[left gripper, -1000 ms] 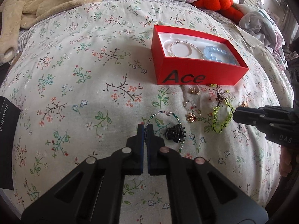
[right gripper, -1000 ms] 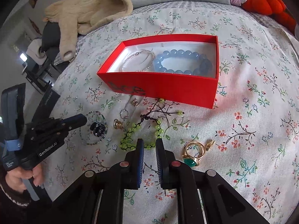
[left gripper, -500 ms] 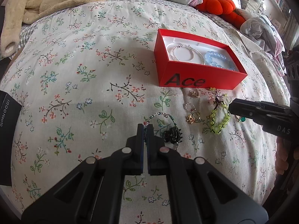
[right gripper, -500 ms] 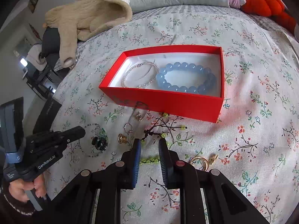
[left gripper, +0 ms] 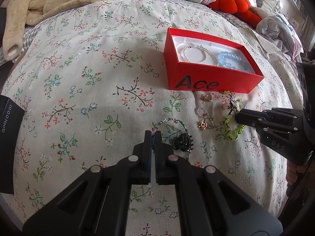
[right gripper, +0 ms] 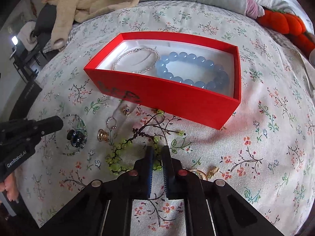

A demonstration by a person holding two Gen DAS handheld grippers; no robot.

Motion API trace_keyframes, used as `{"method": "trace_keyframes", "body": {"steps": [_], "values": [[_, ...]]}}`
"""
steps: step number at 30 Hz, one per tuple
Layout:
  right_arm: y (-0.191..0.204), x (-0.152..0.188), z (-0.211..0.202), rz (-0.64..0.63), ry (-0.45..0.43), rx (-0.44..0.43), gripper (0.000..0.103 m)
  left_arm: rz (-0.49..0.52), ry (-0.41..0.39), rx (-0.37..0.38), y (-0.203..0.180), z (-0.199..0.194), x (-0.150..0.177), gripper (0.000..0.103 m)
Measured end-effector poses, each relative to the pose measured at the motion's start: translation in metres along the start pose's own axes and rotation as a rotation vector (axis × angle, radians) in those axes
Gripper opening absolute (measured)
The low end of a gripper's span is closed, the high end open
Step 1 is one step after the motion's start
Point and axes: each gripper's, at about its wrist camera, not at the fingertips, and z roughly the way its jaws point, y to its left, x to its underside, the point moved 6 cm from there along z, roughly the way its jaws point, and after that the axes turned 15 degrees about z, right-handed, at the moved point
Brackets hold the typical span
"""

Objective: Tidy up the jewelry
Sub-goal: 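Carry both bracelets to the red box and open the left tool inside it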

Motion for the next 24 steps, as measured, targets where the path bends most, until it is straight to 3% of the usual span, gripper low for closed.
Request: {"method": "trace_keyframes", "body": {"steps": [12, 24], "values": [[0.005, -0.005, -0.064, 0.026, -0.075, -0.094, 0.008, -0.024, -0.103, 0.023, -0.008, -0.041, -0.019, 0.003], [-0.015, -0.029, -0.112, 0.151, -0.155, -0.167, 0.008, -0.029, -0.198, 0.064, -0.027, -0.066, -0.059, 0.003]]}}
